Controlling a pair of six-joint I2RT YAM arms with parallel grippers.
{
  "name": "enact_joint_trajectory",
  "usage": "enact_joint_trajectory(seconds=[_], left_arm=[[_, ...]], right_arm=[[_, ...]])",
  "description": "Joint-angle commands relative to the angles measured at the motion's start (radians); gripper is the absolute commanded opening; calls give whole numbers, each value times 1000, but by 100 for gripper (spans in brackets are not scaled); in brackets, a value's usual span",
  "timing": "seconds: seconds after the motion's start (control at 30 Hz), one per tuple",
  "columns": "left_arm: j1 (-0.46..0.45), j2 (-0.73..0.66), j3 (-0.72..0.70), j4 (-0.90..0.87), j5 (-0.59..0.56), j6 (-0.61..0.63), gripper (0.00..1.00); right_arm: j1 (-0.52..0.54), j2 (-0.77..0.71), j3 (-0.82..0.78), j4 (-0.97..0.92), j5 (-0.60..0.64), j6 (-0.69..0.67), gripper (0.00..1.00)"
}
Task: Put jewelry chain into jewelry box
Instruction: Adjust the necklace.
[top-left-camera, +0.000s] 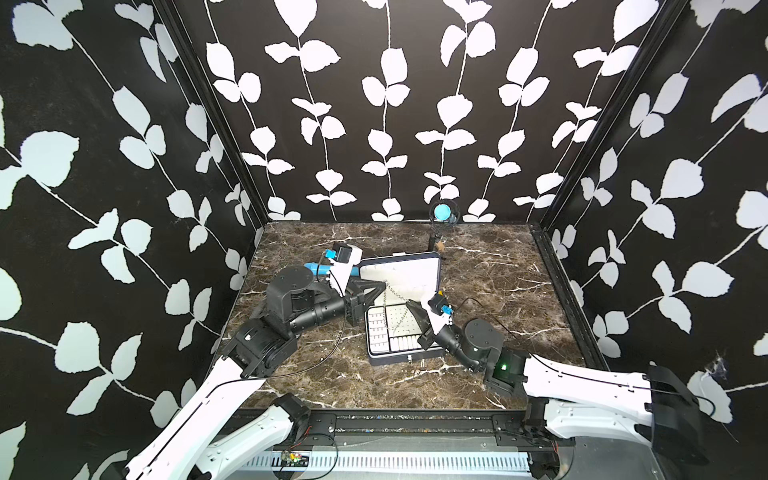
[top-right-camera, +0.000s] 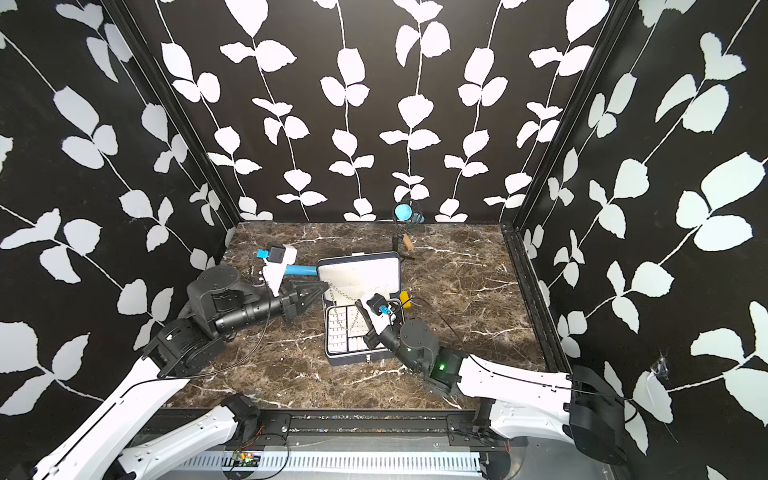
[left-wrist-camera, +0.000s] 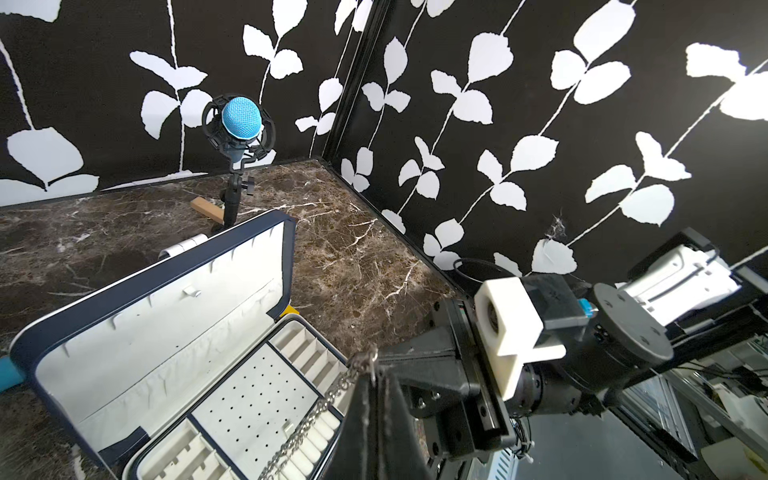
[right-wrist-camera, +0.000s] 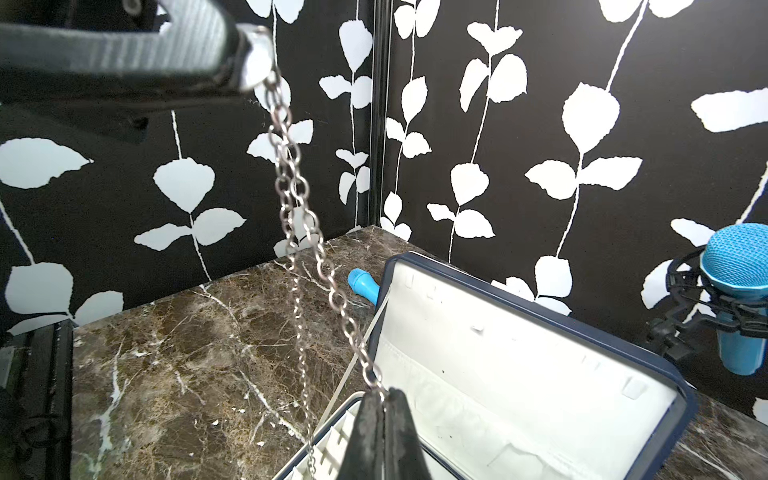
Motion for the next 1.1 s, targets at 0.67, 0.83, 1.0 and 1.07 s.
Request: enact_joint_trajectory(seconds=[0.67,0.83,1.0,1.07], left_arm=[[5,58,93,9,107,13,0],[5,57,98,0,110,20,0],[5,58,98,0,114,22,0],[5,57,100,-1,115,22,0]], right_arm=[[-5,73,84,-20,-122,25,22],[-5,74,84,-30,-118,24,34],[-5,73,83,-33,-118,21,41],[-5,74,85,-33,-116,20,43]])
